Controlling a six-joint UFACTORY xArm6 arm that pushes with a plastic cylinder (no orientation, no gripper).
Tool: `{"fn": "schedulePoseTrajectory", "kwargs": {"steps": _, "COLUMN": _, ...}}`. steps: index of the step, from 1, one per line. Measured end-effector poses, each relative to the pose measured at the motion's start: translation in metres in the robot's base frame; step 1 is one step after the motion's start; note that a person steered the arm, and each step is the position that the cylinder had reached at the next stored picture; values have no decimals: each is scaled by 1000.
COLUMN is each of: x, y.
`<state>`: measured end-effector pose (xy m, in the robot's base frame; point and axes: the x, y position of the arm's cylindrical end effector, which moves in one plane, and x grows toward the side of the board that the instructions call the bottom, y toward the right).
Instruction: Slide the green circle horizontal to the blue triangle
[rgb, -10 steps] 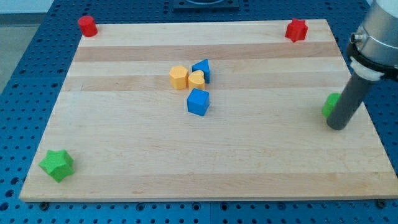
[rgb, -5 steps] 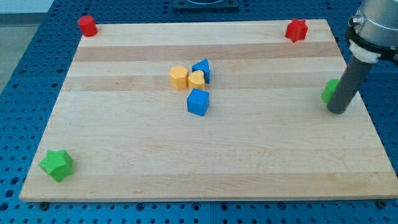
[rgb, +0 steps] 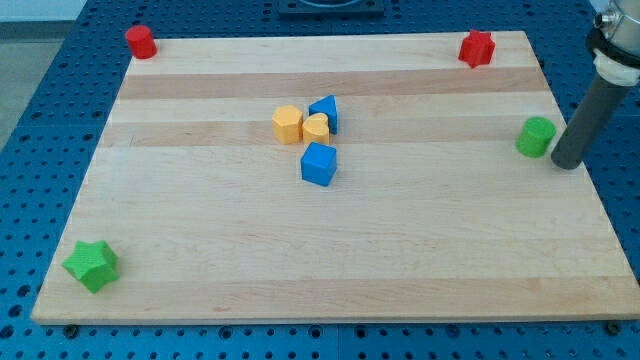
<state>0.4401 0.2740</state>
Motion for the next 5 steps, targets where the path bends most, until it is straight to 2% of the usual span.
{"fn": "schedulePoseTrajectory", "kwargs": {"steps": 2, "x": -32, "y": -28}}
{"fn": "schedulePoseTrajectory", "kwargs": {"steps": 5, "x": -51, "y": -80}}
